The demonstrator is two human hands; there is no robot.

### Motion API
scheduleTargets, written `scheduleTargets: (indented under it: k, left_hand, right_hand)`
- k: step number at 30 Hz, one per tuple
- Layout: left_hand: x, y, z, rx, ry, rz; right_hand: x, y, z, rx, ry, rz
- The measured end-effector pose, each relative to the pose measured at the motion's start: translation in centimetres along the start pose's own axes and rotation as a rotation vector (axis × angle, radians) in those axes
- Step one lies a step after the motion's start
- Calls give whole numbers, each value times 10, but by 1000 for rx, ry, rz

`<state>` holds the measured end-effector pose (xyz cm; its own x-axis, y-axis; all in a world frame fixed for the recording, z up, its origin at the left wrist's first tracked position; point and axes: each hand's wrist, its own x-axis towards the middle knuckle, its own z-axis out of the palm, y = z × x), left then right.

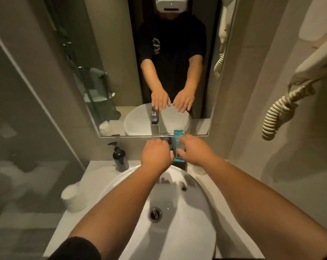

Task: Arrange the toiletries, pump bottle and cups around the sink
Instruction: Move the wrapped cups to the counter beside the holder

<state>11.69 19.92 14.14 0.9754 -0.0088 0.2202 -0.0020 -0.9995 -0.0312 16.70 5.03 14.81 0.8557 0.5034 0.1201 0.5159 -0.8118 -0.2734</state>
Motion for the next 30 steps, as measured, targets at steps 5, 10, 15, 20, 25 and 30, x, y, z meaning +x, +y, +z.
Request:
scheduleTargets:
  k: [5,10,15,20,25,30]
  left_hand:
    - [-41,-80,-20,3,25,-159]
    - [-90,-163,-24,28,-1,-278]
    - [-136,-231,-17,43,-49,-403]
    - [-172,-282,-4,12,-95,-539]
    - [-191,-310,19,-33,-137,-635]
    - [-204,-321,57,-181,-227,-731]
  right_hand:
    - [23,-89,12,22,3,-130]
    - [39,-182,43,2,-46,-279]
    - [49,-254,91,12,-119,-335]
    - [59,-295,129,18,-186,-411]
    - [76,-311,162,28,-267,-428]
    - [94,-309,202,8,-436,-417]
